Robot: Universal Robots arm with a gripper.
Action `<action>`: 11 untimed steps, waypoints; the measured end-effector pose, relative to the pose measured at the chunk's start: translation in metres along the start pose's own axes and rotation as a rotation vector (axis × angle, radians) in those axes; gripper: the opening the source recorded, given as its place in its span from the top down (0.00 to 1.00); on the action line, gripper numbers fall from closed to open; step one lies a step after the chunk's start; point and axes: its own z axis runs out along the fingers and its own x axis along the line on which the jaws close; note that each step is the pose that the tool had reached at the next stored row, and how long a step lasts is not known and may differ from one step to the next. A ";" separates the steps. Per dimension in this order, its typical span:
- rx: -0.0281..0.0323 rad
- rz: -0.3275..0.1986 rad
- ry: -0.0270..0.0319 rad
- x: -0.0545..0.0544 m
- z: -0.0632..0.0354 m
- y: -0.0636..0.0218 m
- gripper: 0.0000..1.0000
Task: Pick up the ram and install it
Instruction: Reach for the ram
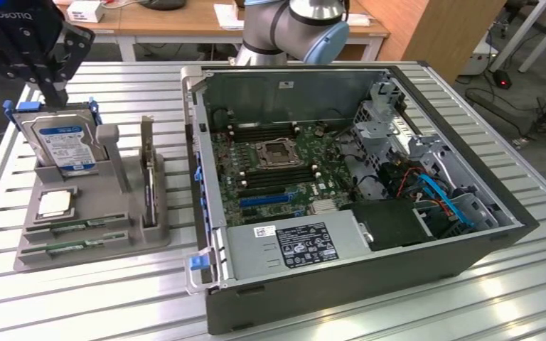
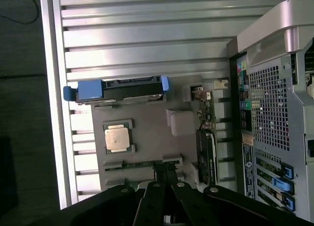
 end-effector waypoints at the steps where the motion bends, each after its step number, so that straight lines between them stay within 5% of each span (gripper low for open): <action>1: 0.0000 0.000 0.0000 0.000 0.0000 -0.0007 0.91; 11: 0.0000 0.000 0.0000 -0.001 -0.0004 -0.0082 0.91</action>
